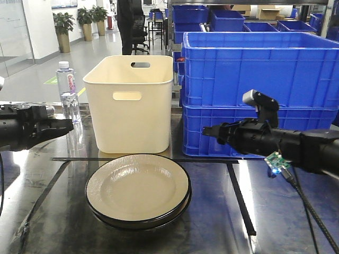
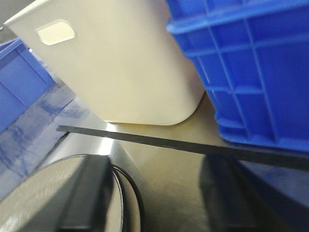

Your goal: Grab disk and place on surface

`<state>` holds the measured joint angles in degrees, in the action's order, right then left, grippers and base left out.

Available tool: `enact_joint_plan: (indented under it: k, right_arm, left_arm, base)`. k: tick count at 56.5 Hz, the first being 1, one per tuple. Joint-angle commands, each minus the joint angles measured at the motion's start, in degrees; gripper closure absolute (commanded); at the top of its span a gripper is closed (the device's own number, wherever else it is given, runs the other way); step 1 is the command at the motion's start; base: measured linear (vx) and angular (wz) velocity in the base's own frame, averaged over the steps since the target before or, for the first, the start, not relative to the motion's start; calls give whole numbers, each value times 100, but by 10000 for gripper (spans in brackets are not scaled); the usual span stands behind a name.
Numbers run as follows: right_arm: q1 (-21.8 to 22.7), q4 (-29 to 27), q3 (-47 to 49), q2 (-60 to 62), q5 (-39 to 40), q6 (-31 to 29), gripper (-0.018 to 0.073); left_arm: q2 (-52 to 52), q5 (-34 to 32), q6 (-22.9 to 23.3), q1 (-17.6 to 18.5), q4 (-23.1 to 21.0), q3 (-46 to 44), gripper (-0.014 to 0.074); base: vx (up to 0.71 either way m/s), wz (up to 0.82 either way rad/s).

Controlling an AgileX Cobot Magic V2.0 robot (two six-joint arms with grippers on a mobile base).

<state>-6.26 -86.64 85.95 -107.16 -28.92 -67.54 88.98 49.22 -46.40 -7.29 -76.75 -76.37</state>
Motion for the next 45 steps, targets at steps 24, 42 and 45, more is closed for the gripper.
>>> enact_joint_plan:
  k: [24, 42, 45]
  right_arm:
    - [142, 7304, -788, 2769, -289, 4833, 568]
    - [142, 6729, -3943, 4964, 3163, 4896, 568]
    - [142, 6618, -4274, 5126, 3603, 4896, 567]
  left_arm:
    - [-1403, -1364, 912, -15, 3533, 1114, 599]
    - [-4205, -3335, -208, 157, 3505, 4125, 598]
    - [-4670, -3503, -307, 249, 3476, 4424, 598]
  base:
    - [0, 0]
    - [0, 0]
    - [0, 0]
